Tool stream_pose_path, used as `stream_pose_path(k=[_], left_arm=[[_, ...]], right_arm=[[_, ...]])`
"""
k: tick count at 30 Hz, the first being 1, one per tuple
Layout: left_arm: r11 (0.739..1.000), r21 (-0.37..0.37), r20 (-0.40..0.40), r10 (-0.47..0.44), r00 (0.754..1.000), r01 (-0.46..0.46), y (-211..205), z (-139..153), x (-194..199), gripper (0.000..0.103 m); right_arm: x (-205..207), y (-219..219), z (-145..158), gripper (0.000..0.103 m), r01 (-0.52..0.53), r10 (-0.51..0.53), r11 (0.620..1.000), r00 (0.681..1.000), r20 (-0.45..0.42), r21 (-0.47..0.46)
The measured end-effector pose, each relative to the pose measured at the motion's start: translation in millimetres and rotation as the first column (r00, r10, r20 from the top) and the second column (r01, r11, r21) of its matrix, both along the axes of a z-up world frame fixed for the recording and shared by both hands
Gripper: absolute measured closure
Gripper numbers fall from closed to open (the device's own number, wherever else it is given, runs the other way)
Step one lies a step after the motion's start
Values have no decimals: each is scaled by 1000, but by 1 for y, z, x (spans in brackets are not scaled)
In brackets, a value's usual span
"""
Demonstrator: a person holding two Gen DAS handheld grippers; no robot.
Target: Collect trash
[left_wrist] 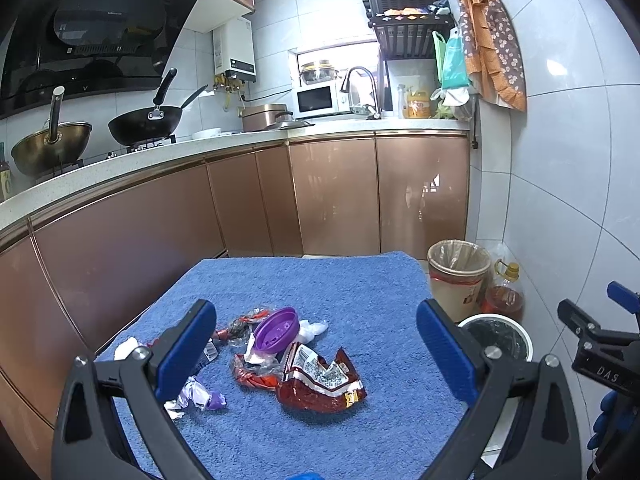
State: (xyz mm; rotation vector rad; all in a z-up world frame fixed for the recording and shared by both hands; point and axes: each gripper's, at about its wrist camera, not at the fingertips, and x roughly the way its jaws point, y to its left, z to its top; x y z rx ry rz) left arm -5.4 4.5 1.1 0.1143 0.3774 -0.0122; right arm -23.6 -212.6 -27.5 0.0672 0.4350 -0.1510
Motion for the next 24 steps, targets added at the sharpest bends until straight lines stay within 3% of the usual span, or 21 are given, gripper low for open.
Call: stream_pose_path(k=[24], left_arm=[[1000, 18, 27, 9, 1000, -10, -1, 2, -6, 2]], right_arm=[[-7, 1, 6, 0, 0, -1, 1000, 999, 46, 3]])
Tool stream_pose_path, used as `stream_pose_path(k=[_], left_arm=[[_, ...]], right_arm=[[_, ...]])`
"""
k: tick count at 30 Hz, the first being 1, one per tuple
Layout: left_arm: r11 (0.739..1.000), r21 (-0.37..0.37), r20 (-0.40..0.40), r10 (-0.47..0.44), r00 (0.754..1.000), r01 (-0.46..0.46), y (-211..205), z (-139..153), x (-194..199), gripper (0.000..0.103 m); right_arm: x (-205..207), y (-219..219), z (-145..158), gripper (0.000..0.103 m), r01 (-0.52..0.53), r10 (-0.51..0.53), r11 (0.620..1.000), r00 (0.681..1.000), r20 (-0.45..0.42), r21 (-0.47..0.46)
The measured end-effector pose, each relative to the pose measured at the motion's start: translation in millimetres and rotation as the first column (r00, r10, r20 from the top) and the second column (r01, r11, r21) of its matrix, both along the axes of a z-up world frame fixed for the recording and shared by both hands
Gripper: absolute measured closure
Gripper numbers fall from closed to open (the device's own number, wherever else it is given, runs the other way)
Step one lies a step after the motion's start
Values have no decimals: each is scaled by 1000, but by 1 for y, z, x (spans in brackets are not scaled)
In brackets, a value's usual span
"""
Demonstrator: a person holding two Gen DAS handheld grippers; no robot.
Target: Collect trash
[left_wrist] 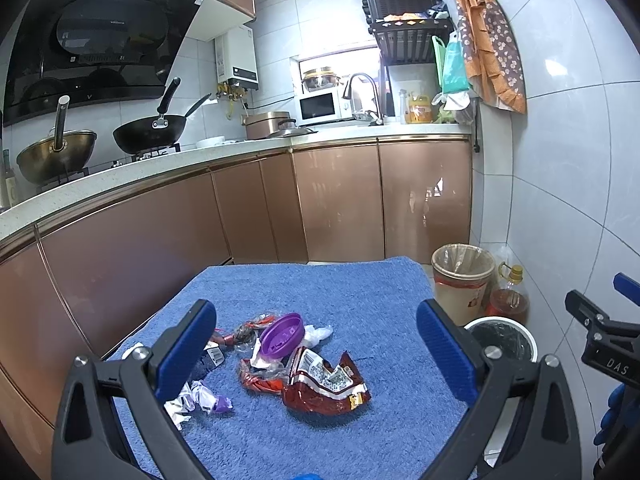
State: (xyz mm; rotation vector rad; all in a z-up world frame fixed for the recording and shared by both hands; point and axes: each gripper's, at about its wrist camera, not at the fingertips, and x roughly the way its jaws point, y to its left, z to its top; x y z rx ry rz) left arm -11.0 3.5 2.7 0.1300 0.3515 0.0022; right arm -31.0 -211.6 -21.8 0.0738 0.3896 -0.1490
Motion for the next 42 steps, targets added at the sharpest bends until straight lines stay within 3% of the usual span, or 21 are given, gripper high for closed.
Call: stream_pose_path(k=[23, 42], left_arm=[[1000, 3, 2, -8, 1000, 8, 0, 3, -4, 2], [999, -38, 22, -3, 1000, 4, 6, 4, 0, 2]], right_arm=[[-3, 9, 11, 0, -23, 24, 998, 1000, 14, -54], [8, 15, 7, 0, -39, 39, 996, 999, 1, -85]])
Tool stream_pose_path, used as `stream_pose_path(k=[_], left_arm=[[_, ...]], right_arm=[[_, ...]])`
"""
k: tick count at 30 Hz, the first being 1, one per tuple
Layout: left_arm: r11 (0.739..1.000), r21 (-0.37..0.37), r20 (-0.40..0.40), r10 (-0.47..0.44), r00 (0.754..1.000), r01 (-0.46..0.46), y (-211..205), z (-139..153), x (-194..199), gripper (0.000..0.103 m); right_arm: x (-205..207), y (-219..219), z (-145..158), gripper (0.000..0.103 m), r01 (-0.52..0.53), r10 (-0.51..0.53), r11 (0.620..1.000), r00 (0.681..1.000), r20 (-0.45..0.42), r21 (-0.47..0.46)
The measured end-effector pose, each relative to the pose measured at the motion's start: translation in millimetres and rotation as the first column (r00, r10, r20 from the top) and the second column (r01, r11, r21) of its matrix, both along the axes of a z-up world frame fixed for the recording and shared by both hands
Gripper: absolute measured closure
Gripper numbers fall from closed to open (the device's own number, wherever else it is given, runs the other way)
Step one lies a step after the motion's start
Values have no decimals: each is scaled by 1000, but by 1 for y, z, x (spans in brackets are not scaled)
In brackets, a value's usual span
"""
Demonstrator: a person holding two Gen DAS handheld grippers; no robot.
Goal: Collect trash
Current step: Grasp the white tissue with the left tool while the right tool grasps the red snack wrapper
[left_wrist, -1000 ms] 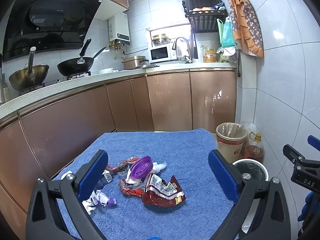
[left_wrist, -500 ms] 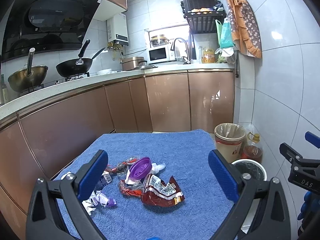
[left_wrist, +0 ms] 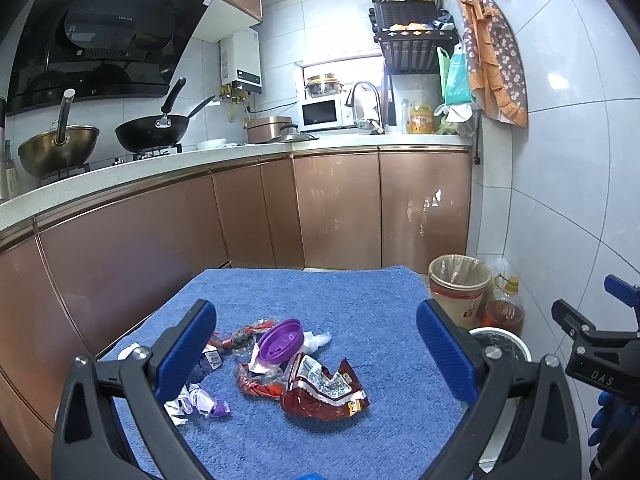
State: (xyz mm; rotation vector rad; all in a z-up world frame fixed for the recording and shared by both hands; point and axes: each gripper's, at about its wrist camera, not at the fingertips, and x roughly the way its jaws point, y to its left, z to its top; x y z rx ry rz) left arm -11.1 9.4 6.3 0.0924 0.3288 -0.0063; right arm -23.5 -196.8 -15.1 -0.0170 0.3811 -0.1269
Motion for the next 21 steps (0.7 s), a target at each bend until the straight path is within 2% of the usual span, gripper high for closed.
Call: stream_pose_path(k=[7, 13, 18, 20, 21], left_arm=[[1000, -11, -46, 1, 999, -1, 8, -10, 14, 2], [999, -22, -112, 46, 993, -48, 45, -21, 30, 2], [995, -7, -187, 97, 978, -100, 89, -44, 33, 2], [993, -8, -233, 117, 965, -122, 111, -58, 31, 2], [992, -5, -254, 124, 959, -130, 119, -64, 31, 2]], right_arm=[[15, -3, -7, 0, -29, 30, 999, 999, -24, 41], [38, 14, -13, 0, -109, 113, 992, 991, -69, 56], [61, 33, -26, 0, -212, 227, 970, 964, -135, 119], [71, 43, -34, 1, -273, 299, 948, 940, -166, 162], [73, 46, -37, 4, -292, 322, 940, 931, -174, 178]])
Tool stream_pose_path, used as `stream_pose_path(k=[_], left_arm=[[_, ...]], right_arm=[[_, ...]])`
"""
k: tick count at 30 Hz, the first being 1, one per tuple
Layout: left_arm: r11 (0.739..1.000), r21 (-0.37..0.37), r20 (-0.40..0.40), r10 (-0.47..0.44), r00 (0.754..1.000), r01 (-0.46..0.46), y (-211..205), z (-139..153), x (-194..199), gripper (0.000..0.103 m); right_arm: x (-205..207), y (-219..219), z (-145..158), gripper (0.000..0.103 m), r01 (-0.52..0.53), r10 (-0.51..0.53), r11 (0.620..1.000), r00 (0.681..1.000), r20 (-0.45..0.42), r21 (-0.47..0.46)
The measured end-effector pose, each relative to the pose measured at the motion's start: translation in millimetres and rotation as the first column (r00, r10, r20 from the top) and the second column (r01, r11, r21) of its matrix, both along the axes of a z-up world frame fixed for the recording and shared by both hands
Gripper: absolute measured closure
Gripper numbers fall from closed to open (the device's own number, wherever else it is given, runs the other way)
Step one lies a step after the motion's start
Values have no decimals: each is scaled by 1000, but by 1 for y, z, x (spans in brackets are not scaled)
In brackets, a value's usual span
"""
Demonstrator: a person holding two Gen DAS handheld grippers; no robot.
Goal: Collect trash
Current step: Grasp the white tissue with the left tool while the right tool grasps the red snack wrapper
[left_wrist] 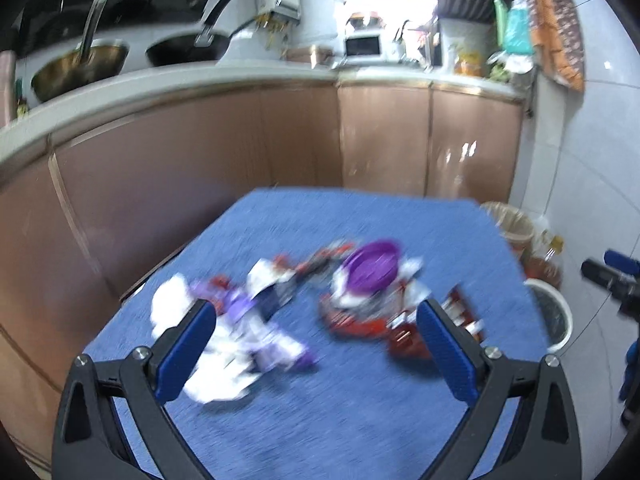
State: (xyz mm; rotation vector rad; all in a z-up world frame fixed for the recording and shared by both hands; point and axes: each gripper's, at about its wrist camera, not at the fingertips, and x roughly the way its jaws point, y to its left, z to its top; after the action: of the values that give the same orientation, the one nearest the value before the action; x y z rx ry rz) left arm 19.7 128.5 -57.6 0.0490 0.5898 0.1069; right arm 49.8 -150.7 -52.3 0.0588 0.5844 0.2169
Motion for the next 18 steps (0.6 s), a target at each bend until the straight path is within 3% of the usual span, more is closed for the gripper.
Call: stream_pose_path(k=[5, 10, 18], left_arm=[[998, -50, -110, 41, 993, -47, 45, -31, 0, 3], [987, -114, -154, 95, 984, -113, 79, -45, 2, 7], [973, -173, -214, 113, 970, -151, 102, -67, 22, 20]], right_arm=[[28, 30, -22, 25, -158, 168, 982, 980, -106, 100], [54, 63, -44, 43, -265, 288, 955, 939, -189, 136], [79, 94, -72, 53, -332, 367, 928, 890, -270, 168]])
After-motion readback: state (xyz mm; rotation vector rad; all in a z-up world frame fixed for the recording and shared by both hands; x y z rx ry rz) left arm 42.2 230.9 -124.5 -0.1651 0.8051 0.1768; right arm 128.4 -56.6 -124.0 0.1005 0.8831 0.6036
